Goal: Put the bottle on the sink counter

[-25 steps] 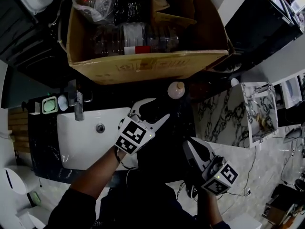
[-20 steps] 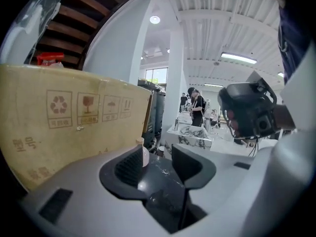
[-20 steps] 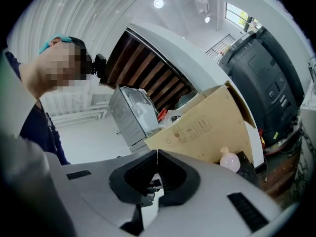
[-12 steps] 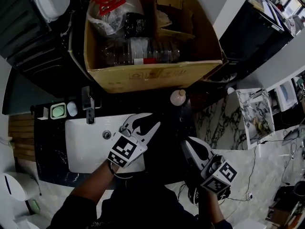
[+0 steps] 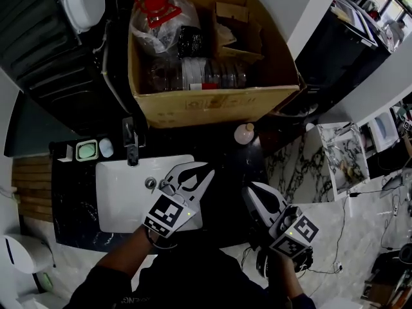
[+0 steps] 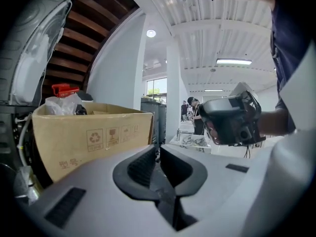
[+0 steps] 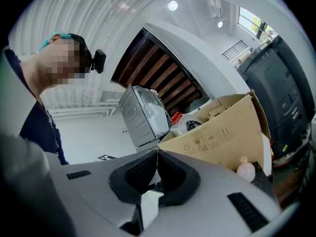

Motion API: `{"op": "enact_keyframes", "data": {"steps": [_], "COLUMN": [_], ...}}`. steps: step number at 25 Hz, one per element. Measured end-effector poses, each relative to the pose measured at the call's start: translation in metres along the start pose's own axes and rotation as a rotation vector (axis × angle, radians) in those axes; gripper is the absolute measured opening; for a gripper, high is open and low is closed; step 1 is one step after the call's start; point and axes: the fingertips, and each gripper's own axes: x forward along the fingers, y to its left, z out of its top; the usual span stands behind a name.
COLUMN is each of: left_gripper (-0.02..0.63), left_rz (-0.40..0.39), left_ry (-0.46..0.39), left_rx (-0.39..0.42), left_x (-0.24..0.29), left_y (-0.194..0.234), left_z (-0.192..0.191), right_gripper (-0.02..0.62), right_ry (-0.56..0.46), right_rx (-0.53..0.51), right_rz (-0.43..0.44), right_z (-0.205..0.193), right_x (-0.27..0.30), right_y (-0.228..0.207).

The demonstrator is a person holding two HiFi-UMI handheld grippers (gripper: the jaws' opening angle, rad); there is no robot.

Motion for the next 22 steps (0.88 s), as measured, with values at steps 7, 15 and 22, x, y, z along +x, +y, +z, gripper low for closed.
{"op": "enact_keyframes", "data": {"steps": [7, 15, 22], "left_gripper": [0.017, 0.008, 0.008], "left_rz": [0.013, 0.009, 0.003], "left_ry": [-0.024, -0.039, -0.042], "left_rx": [0.003, 0.005, 0.010], "left_x": [-0.016, -0.025, -0.027], "left_y": [0.002, -0.003, -0.006], "left_z": [0.010, 0.017, 0.020], "right_gripper": [0.026, 0.026, 0.026], "right_ry": [-0.002, 0.013, 0.022], "right_rx": [-0.029, -0.053, -0.078], "right_rz": [-0.001, 0.017, 0.028], "right_z": [0.003, -0.003, -0.004], "right_x": [-0.002, 0.003, 0.011], "right_y": [0.012, 0.021, 0.029]}}
